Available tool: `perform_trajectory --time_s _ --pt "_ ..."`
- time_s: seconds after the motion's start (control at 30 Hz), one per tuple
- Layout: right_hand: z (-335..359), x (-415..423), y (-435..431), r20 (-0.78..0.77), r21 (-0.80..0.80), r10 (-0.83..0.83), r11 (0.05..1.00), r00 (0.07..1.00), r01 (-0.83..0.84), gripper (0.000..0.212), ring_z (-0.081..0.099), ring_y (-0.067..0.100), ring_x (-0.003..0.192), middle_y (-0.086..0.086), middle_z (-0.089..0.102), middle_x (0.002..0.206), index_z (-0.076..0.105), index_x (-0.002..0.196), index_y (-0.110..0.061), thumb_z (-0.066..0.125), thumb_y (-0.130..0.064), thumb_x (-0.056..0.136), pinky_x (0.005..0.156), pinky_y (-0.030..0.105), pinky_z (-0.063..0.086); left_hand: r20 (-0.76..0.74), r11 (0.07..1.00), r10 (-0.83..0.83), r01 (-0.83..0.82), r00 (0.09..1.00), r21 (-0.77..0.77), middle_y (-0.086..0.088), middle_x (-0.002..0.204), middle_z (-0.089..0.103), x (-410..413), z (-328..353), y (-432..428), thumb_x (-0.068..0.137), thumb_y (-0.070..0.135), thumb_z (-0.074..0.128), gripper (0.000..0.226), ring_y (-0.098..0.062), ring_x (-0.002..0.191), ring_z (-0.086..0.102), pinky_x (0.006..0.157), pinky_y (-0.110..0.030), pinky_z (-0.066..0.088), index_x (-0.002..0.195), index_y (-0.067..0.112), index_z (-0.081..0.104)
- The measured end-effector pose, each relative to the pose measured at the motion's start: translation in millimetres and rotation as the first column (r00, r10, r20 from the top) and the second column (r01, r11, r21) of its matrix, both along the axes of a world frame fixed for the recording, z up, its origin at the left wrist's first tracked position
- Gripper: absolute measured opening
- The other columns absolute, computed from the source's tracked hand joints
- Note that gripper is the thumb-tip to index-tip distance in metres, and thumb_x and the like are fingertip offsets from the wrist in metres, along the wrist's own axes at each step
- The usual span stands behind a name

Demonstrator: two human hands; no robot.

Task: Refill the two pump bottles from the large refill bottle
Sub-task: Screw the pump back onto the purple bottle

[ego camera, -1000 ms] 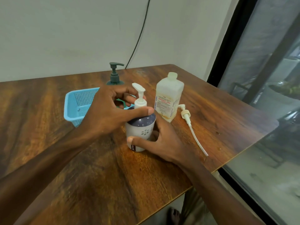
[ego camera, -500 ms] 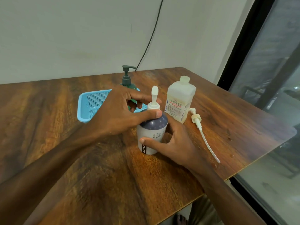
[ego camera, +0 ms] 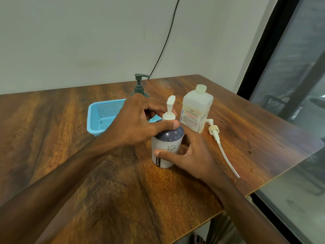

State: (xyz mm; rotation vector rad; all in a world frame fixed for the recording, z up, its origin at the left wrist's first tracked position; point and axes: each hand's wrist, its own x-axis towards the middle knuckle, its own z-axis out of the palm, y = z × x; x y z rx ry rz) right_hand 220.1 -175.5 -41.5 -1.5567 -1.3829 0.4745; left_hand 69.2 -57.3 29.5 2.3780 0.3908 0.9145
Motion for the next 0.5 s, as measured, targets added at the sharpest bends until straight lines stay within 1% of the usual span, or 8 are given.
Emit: perform_trajectory --time_s 0.03,0.1,0.17,0.23,0.33,0.37,0.43,0.5 --pt "0.6 -0.2 0.1 -0.002 0.004 0.006 1.000 1.000 -0.006 0.060 0.056 -0.020 0.108 -0.053 0.056 0.107 0.049 0.116 -0.051 0.087 -0.042 0.070 0.081 0.005 0.049 -0.011 1.000 -0.017 0.017 1.000 -0.004 0.027 0.078 0.071 0.0 1.0 1.1 0.078 0.063 0.077 0.022 -0.018 0.073 0.062 0.057 -0.023 0.043 0.087 0.044 0.075" --pt "-0.9 0.9 1.0 -0.012 0.010 0.011 1.000 1.000 -0.011 0.065 0.059 -0.013 0.112 -0.042 0.062 0.113 0.053 0.124 -0.046 0.088 -0.043 0.069 0.085 0.011 0.052 -0.019 0.998 -0.059 0.059 0.998 -0.017 0.029 0.075 0.068 0.6 3.0 3.8 0.079 0.056 0.076 0.012 -0.019 0.075 0.061 0.058 -0.025 0.043 0.083 0.045 0.072" --pt "-3.3 2.8 1.9 -0.017 0.017 0.018 1.000 1.000 -0.017 0.071 0.060 -0.007 0.116 -0.029 0.065 0.121 0.054 0.132 -0.037 0.090 -0.039 0.070 0.090 0.018 0.055 -0.018 0.993 -0.118 0.118 0.993 -0.009 0.025 0.075 0.069 0.7 6.2 6.1 0.080 0.050 0.075 0.007 -0.019 0.075 0.061 0.059 -0.024 0.043 0.077 0.046 0.070" --pt "-4.1 4.3 1.9 -0.025 0.013 0.023 1.000 0.999 -0.023 0.073 0.060 -0.006 0.116 -0.025 0.066 0.123 0.054 0.134 -0.036 0.091 -0.037 0.071 0.092 0.019 0.055 -0.023 0.982 -0.187 0.187 0.982 -0.022 0.015 0.080 0.072 0.9 9.3 10.1 0.081 0.045 0.077 0.005 -0.020 0.076 0.062 0.061 -0.024 0.046 0.081 0.044 0.072" --pt "-4.2 4.9 2.0 -0.024 0.012 0.029 1.000 0.999 -0.029 0.075 0.061 -0.004 0.117 -0.020 0.067 0.125 0.054 0.136 -0.032 0.091 -0.036 0.071 0.094 0.020 0.054 -0.087 0.965 -0.262 0.259 0.961 -0.048 0.003 0.087 0.076 1.4 14.9 16.8 0.083 0.038 0.081 0.010 -0.024 0.079 0.065 0.068 -0.039 0.051 0.090 0.043 0.075" --pt "-4.2 5.2 2.4 -0.023 0.011 0.029 1.000 0.999 -0.029 0.074 0.061 -0.004 0.117 -0.020 0.067 0.125 0.055 0.136 -0.032 0.091 -0.036 0.071 0.094 0.019 0.054 -0.114 0.960 -0.278 0.273 0.954 -0.056 0.005 0.085 0.075 1.5 17.1 19.2 0.083 0.037 0.081 0.010 -0.021 0.077 0.063 0.066 -0.036 0.050 0.090 0.043 0.075" --pt "-3.5 4.7 2.7 -0.024 0.003 0.032 1.000 0.999 -0.032 0.072 0.060 -0.006 0.116 -0.022 0.067 0.123 0.055 0.132 -0.036 0.090 -0.038 0.070 0.091 0.016 0.053 -0.165 0.956 -0.293 0.285 0.942 -0.072 0.013 0.076 0.071 1.3 21.0 24.2 0.083 0.038 0.078 0.007 -0.011 0.071 0.058 0.063 -0.023 0.044 0.088 0.041 0.075" --pt "-2.8 5.3 2.2 -0.034 -0.024 0.030 0.999 0.999 -0.031 0.071 0.059 -0.008 0.115 -0.025 0.066 0.122 0.054 0.131 -0.040 0.090 -0.041 0.070 0.089 0.014 0.053 -0.219 0.956 -0.295 0.286 0.930 -0.071 0.020 0.073 0.068 2.0 23.0 28.0 0.084 0.040 0.076 0.004 -0.006 0.070 0.056 0.063 -0.019 0.042 0.088 0.040 0.075"
